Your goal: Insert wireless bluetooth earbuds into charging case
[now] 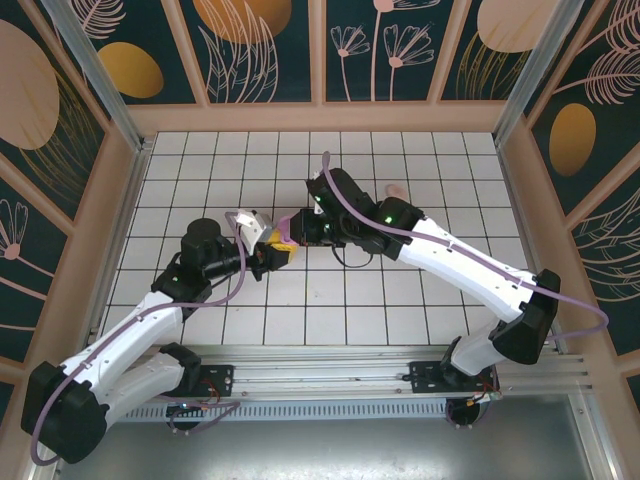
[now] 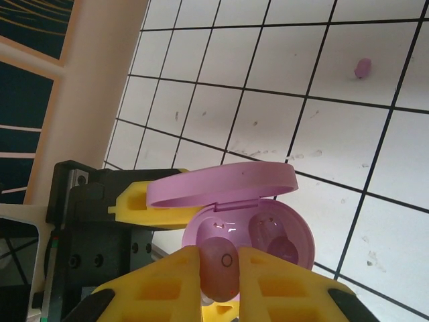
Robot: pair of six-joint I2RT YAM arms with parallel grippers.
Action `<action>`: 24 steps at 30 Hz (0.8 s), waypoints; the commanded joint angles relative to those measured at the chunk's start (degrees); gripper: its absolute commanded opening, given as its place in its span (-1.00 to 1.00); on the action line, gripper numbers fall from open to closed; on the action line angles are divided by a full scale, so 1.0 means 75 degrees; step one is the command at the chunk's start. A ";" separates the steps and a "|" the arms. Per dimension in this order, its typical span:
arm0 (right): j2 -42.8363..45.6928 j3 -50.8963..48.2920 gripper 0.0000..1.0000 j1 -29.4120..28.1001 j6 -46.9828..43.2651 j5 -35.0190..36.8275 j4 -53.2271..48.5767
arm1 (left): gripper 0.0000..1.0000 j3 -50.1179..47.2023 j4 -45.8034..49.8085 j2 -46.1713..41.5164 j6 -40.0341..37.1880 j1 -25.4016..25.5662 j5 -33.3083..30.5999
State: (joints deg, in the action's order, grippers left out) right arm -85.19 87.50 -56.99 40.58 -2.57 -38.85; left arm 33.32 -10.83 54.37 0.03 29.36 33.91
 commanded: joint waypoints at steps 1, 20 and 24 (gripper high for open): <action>-0.0039 0.0133 -0.68 -0.0085 -0.0135 0.0195 -0.0210 | -1.00 0.0059 -0.0042 -0.0089 -0.0176 0.0043 -0.0004; -0.0400 0.0403 -0.65 -0.0288 -0.0296 0.0412 -0.0235 | -1.00 0.0242 -0.0140 0.0198 -0.0051 0.0046 0.0219; -0.0500 0.0419 -0.63 -0.0288 -0.0314 0.0423 -0.0281 | -1.00 0.0234 -0.0106 0.0179 -0.0074 0.0045 0.0219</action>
State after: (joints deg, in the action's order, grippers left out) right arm -87.88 88.79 -58.72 39.31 -0.84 -40.80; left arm 33.34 -10.83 55.66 0.05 29.36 34.20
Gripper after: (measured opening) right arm 0.185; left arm 0.308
